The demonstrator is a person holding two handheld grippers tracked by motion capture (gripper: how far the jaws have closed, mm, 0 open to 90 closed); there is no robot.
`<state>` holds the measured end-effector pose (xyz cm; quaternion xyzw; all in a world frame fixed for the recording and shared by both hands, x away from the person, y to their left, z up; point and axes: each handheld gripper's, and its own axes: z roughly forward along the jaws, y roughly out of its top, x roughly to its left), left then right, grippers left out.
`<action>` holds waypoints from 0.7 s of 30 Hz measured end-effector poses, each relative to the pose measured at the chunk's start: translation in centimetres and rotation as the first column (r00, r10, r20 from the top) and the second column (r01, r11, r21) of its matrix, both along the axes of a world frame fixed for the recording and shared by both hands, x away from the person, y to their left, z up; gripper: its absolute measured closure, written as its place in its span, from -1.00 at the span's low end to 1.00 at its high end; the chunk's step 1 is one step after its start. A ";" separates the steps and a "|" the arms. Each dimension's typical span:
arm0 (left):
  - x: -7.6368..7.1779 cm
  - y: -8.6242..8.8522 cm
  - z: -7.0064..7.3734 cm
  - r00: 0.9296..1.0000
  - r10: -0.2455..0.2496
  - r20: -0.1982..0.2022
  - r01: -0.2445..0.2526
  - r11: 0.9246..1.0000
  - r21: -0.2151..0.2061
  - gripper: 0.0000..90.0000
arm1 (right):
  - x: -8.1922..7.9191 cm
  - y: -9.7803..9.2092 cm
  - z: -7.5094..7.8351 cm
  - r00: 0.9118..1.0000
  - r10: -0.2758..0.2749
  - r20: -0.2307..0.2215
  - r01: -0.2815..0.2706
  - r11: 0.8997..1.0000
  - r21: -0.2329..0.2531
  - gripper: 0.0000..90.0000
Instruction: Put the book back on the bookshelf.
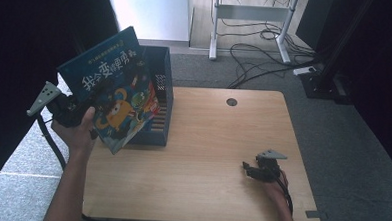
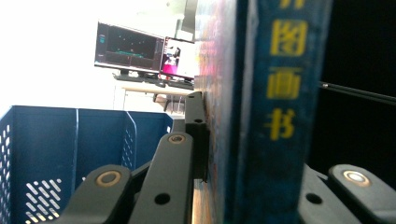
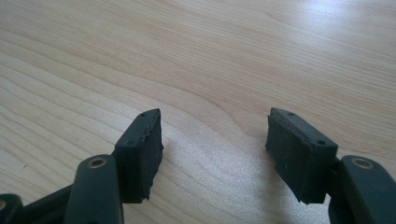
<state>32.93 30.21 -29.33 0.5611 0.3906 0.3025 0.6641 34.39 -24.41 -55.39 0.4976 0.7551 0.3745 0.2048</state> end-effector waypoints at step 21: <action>2.8 -1.1 -0.7 0.998 0.064 -0.023 -0.063 0.998 0.025 0.84 | 0.0 0.0 0.0 1.000 -0.006 -0.002 0.006 1.000 0.001 -0.23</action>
